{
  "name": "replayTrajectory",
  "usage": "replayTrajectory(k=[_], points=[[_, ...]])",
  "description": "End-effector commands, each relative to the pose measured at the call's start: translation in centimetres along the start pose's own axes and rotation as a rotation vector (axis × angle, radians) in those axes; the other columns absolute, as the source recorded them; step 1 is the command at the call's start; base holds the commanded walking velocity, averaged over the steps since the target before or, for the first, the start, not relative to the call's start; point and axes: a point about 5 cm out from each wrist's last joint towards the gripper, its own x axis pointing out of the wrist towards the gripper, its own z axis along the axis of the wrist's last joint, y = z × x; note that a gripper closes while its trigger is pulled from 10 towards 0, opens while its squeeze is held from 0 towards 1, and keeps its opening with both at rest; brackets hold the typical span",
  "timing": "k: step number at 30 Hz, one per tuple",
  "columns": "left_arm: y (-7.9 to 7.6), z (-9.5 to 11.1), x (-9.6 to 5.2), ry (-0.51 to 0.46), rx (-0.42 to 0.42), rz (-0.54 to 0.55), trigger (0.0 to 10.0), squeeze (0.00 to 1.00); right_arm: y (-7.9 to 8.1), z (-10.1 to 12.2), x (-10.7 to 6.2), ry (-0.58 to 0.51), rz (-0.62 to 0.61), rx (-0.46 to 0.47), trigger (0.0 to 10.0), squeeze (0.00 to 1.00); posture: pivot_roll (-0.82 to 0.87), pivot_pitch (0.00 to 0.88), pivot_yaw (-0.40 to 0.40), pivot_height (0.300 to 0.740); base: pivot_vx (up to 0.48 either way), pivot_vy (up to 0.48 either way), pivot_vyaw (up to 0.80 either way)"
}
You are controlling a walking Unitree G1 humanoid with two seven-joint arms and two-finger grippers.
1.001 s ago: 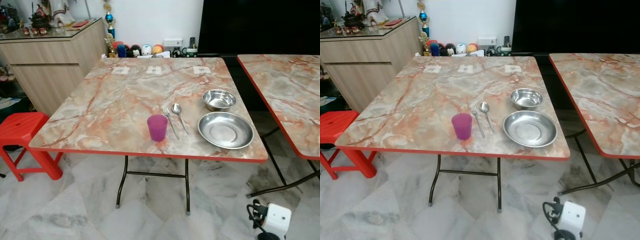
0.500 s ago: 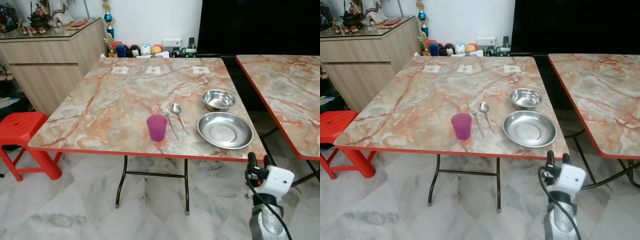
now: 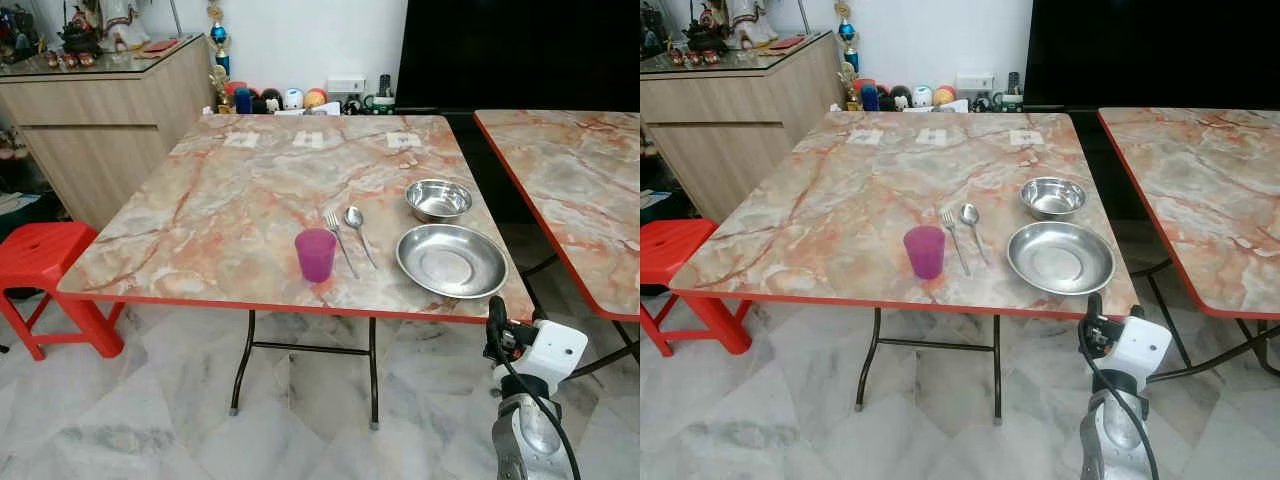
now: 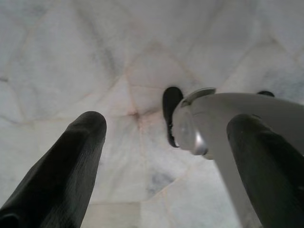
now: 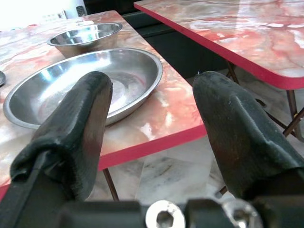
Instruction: Setting the table
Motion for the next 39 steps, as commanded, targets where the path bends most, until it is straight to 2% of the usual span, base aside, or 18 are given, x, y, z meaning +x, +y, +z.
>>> replayTrajectory(k=[1,9,11,12,14,21,22,23,29,33,35,39], points=[[-0.3,0.2,0.1,-0.006,0.007,0.002,10.0,0.0,0.1,0.7,0.4,-0.02,-0.004,0.008,10.0,0.0,-0.02,0.0,-0.015,0.74,0.0,0.0,0.0],[-3.3,0.4,0.6,-0.006,0.021,-0.032,10.0,0.0,-0.5,0.9,0.5,0.006,-0.058,0.024,10.0,0.0,-0.03,0.0,-0.015,0.74,0.0,0.0,-0.19],[-3.6,0.4,0.6,-0.006,0.023,-0.035,10.0,0.0,-0.5,0.9,0.5,0.008,-0.061,0.025,10.0,0.0,-0.02,0.0,-0.017,0.74,0.0,0.0,-0.79],[-4.5,0.1,0.6,-0.004,0.025,-0.044,10.0,0.0,-0.4,1.0,0.5,0.001,-0.055,0.025,10.0,0.0,-0.02,0.0,-0.02,0.74,0.0,0.0,0.0],[-4.8,-0.3,0.5,0.0,0.025,-0.045,10.0,0.0,-0.1,1.0,0.5,-0.003,-0.045,0.025,10.0,0.0,-0.02,0.0,-0.021,0.74,0.0,0.0,0.0],[-0.3,-2.1,-0.6,0.027,0.016,0.001,10.0,0.0,0.7,1.1,0.7,0.004,-0.031,0.039,10.0,0.0,-0.02,0.0,-0.019,0.74,0.069,0.0,0.0],[-0.3,-2.1,-0.6,0.027,0.016,0.001,10.0,0.0,0.7,1.1,0.7,0.004,-0.031,0.039,10.0,0.0,-0.02,0.0,-0.019,0.74,0.24,0.0,0.0],[0.5,-2.2,-0.7,0.03,0.013,0.009,10.0,0.0,0.8,1.1,0.7,0.004,-0.029,0.042,10.0,0.0,-0.01,0.0,-0.019,0.74,0.24,0.0,0.0],[3.0,-1.5,-1.1,0.028,0.007,0.035,10.0,0.0,0.9,1.1,0.8,0.006,-0.026,0.047,10.0,0.0,-0.01,0.0,-0.016,0.74,0.256,0.0,0.0],[3.2,-0.6,-0.9,0.019,0.01,0.039,10.0,0.0,1.0,1.1,0.8,0.008,-0.024,0.052,10.0,0.0,-0.01,0.0,-0.016,0.74,0.269,0.0,0.0],[2.9,0.2,-0.6,0.008,0.014,0.036,10.0,0.0,1.1,1.1,0.8,0.008,-0.023,0.054,10.0,0.0,-0.01,0.0,-0.015,0.74,0.277,0.0,0.0],[2.4,0.7,-0.3,0.002,0.017,0.03,10.0,0.0,1.1,1.1,0.8,0.008,-0.023,0.056,10.0,0.0,-0.01,0.0,-0.014,0.74,0.281,0.0,0.0]])
